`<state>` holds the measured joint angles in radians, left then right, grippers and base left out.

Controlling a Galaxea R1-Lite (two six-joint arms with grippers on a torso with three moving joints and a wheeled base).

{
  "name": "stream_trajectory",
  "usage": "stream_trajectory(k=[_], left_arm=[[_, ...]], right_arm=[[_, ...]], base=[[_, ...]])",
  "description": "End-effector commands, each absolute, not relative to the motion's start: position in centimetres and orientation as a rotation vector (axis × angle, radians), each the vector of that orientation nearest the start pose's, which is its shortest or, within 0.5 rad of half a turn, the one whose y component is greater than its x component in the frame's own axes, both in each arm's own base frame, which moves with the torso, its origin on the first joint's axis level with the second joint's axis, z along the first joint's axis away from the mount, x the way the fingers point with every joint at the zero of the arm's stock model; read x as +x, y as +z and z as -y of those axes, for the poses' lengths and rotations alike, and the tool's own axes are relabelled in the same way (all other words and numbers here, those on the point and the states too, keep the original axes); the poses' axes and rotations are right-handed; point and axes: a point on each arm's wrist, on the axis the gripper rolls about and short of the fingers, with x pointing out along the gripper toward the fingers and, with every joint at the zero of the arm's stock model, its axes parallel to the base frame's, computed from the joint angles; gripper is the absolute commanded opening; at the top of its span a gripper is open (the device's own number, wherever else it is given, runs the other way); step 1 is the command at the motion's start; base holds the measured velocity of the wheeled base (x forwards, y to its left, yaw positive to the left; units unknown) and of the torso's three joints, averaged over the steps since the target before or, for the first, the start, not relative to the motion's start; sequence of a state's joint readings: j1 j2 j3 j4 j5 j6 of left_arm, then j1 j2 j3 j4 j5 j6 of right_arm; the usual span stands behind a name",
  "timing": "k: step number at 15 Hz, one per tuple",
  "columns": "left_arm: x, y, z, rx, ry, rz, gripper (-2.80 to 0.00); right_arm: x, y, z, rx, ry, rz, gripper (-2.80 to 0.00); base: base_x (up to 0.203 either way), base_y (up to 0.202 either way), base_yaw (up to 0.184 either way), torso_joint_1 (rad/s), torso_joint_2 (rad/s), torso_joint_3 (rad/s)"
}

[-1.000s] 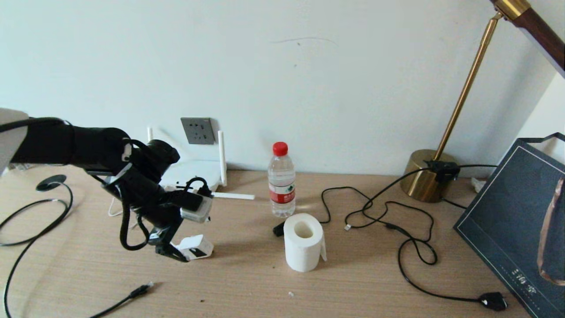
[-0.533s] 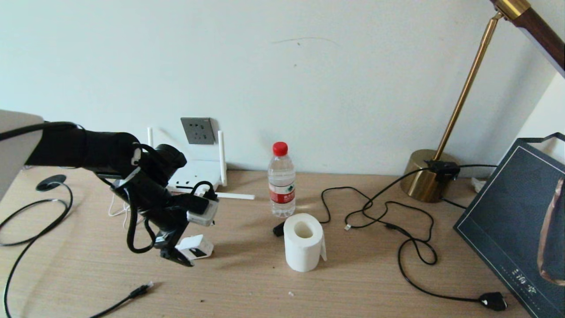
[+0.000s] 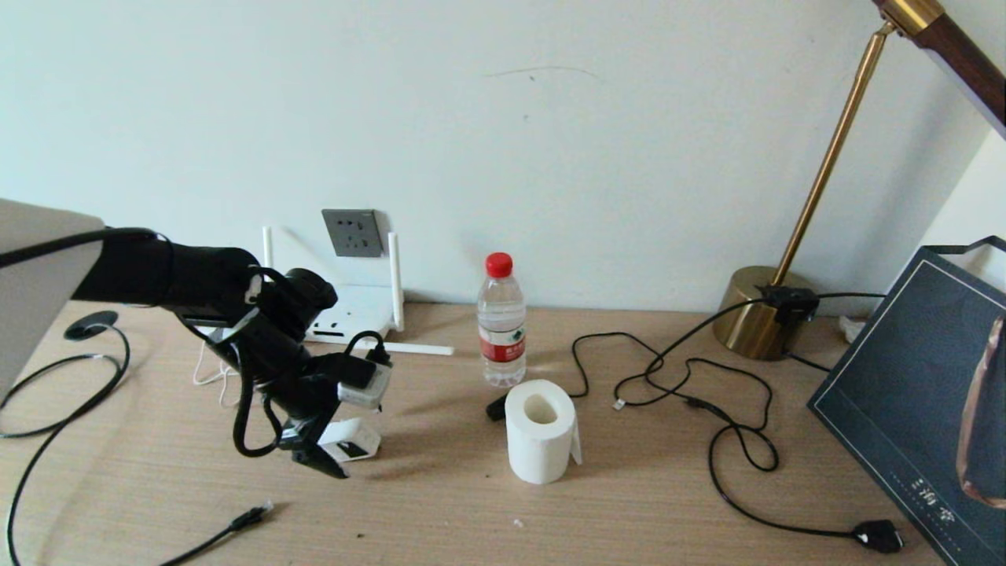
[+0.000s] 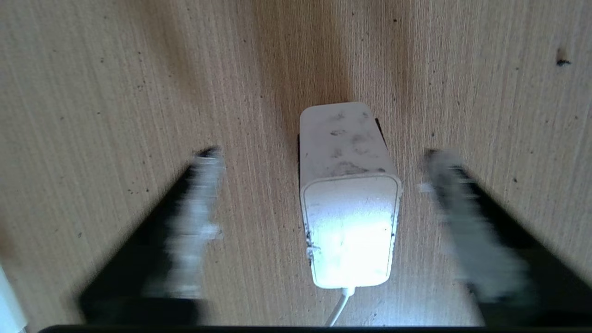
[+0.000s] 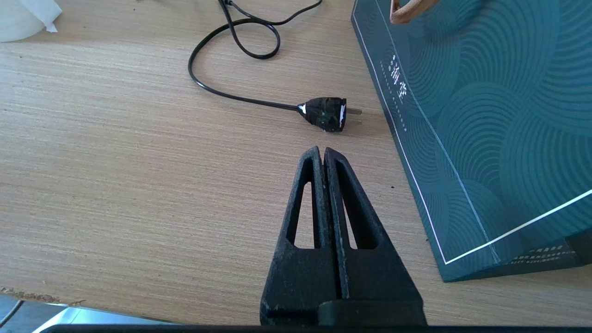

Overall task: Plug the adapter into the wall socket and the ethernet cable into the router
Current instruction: Pick up plug

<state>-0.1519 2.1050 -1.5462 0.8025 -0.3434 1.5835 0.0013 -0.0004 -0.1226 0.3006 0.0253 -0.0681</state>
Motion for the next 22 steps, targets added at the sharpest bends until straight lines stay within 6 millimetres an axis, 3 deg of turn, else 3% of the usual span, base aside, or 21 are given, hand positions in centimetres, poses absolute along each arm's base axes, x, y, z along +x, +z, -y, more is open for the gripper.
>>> stream_trajectory(k=[1, 8, 14, 18, 22], left_arm=[[35.8, 12.8, 6.3, 1.157, -1.37, -0.714, -2.8], [35.4, 13.3, 6.2, 1.157, -1.37, -0.714, -2.8], [33.9, 13.9, 6.1, 1.134, -1.377, -0.722, -2.8], [28.2, 15.7, 6.9, 0.854, -1.422, -0.794, -2.8], [23.5, 17.9, 6.2, 0.704, -1.356, -0.827, -2.8]], right_arm=[[-3.5, 7.8, 0.0, -0.067, 0.032, -0.178, -2.8], [-3.5, 7.8, -0.1, -0.067, 0.034, -0.178, -2.8], [-3.5, 7.8, -0.1, -0.067, 0.034, -0.178, -2.8], [-3.5, 7.8, -0.1, -0.067, 0.034, -0.178, -2.8], [-3.5, 7.8, -0.1, -0.067, 0.034, -0.178, -2.8]], base=[[0.0, 0.0, 0.0, 0.0, 0.0, 0.0], [0.0, 0.0, 0.0, 0.0, 0.0, 0.0], [0.0, 0.0, 0.0, 0.0, 0.0, 0.0], [0.0, 0.0, 0.0, 0.0, 0.0, 0.0], [0.0, 0.0, 0.0, 0.0, 0.0, 0.0]])
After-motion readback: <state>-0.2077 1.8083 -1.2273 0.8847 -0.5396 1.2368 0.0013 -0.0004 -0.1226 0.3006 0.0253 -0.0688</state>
